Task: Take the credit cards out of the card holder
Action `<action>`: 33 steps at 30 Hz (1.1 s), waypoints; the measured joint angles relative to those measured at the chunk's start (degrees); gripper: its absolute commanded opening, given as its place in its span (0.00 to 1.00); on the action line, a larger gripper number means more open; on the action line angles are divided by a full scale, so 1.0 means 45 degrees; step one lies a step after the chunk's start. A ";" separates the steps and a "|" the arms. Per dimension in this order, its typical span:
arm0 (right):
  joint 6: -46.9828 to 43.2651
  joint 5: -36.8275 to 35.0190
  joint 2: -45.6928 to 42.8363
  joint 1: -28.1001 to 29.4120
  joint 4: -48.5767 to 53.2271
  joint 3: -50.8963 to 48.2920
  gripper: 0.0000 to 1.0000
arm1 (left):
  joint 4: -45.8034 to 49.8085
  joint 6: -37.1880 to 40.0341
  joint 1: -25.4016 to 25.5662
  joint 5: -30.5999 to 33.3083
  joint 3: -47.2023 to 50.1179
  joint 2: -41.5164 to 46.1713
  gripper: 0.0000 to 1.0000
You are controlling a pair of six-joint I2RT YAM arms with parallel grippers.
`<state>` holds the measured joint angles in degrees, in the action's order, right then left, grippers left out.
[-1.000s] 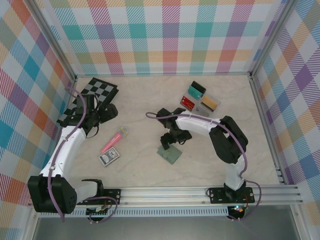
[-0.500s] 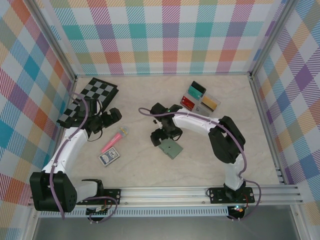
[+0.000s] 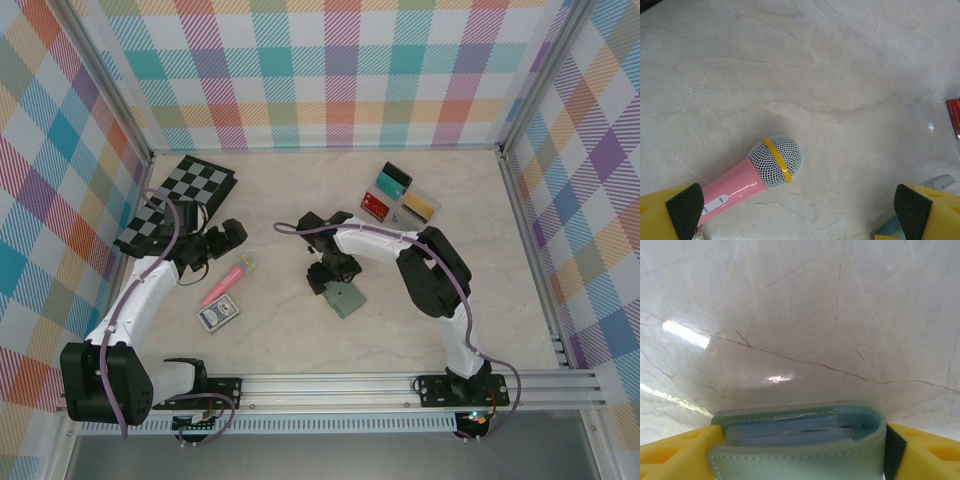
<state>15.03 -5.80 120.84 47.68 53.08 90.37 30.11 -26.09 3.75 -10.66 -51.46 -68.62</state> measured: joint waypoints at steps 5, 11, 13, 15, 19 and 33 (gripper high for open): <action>0.0588 -0.0146 0.0291 -0.0019 0.0073 0.0534 0.73 | -0.0102 -0.0092 0.0063 -0.0083 0.0189 0.0000 1.00; 0.1807 -0.0374 0.0831 -0.0364 0.0005 0.1515 0.75 | -0.0126 -0.0389 0.0282 -0.0214 0.0457 0.0000 1.00; 0.2288 -0.0466 0.0840 -0.0627 -0.0010 0.1593 0.85 | -0.0175 -0.0447 0.0350 -0.0287 0.0505 -0.0005 1.00; 0.2647 -0.0738 0.0855 -0.0952 0.0019 0.1734 0.93 | -0.0291 -0.0510 0.0437 -0.0345 0.0583 -0.0005 1.00; 0.2739 -0.1151 0.1151 -0.1467 0.0199 0.2526 0.95 | -0.0398 -0.0597 0.0559 -0.0423 0.0665 -0.0005 1.00; 0.1035 0.0117 0.1996 -0.1826 0.0656 0.3356 0.96 | -0.0515 -0.0835 0.0976 -0.0525 0.0670 -0.0311 1.00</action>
<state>19.68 -5.28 129.82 39.46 56.03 105.47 27.79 -29.85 8.14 -13.02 -48.45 -70.02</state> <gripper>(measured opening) 0.957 0.999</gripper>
